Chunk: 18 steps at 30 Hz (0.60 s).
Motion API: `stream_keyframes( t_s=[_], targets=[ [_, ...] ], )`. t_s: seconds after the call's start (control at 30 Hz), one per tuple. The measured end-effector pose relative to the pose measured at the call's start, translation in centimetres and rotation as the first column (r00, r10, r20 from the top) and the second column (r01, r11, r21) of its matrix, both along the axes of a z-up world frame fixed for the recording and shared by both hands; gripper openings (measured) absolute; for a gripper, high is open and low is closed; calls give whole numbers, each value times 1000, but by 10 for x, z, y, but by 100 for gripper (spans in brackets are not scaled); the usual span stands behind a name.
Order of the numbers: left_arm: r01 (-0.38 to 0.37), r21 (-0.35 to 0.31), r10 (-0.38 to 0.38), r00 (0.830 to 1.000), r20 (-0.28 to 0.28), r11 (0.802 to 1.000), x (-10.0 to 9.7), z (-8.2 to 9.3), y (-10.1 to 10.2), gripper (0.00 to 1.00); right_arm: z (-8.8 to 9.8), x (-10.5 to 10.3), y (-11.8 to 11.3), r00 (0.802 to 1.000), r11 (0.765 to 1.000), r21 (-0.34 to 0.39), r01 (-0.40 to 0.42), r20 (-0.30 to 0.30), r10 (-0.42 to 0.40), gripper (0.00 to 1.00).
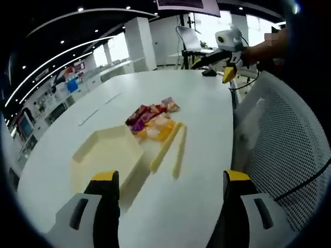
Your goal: Place the target food into the container with the food tongs after gripping and lifting it, then release it inside without dropping or visibly crushing the food.
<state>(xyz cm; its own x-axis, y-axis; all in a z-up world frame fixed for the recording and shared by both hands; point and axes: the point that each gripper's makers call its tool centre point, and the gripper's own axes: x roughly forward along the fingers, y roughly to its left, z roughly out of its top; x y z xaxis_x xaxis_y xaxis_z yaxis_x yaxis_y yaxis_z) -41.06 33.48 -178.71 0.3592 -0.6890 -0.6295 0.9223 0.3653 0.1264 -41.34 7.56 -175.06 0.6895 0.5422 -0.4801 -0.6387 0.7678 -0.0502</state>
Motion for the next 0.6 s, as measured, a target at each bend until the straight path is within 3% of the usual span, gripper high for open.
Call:
stream_keyframes(
  t_s=[0.17,0.4,0.6],
  targets=[
    [30,14,-30,999,-43,999,8,-13,-10,74,0,-6,0,1000,1000,9,9,5,-9,100],
    [62,43,-57,993,-104,997,12,-31,-21,58,-3,-10,-1,999,999,26,35,1,-35,100],
    [86,84,-77,991,-111,993,16,-45,-27,49,-6,-14,1,999,999,30,38,-11,-37,100]
  ],
)
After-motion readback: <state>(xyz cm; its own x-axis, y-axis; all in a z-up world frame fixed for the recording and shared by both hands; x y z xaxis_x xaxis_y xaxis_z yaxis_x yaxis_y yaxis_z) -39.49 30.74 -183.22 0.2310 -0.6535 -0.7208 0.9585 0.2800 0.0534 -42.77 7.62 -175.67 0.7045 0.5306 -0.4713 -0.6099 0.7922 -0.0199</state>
